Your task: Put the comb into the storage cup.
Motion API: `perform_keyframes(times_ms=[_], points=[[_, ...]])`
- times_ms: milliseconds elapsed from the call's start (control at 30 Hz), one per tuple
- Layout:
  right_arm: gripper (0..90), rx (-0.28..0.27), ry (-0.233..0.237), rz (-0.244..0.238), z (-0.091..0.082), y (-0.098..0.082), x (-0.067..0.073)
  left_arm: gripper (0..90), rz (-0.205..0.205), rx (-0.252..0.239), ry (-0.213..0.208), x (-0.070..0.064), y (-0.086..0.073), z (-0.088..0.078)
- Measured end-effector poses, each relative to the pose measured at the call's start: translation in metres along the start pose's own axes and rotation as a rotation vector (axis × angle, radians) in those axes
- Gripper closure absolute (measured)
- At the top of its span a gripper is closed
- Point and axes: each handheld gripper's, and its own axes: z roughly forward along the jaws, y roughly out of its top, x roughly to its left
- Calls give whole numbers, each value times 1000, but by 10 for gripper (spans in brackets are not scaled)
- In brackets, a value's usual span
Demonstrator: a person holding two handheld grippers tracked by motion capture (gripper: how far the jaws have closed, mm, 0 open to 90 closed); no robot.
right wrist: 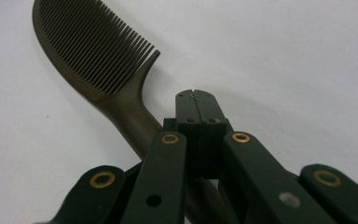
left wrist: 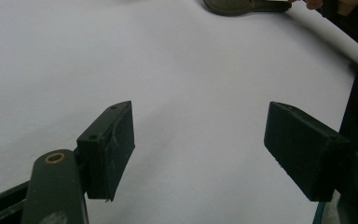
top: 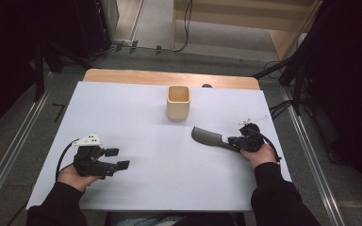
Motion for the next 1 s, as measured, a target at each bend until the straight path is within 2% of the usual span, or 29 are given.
perform_keyframes(times_ms=[1000], points=[[854,16,51,-51,-1,-9,25,250,2,3,-2,0,0,0]])
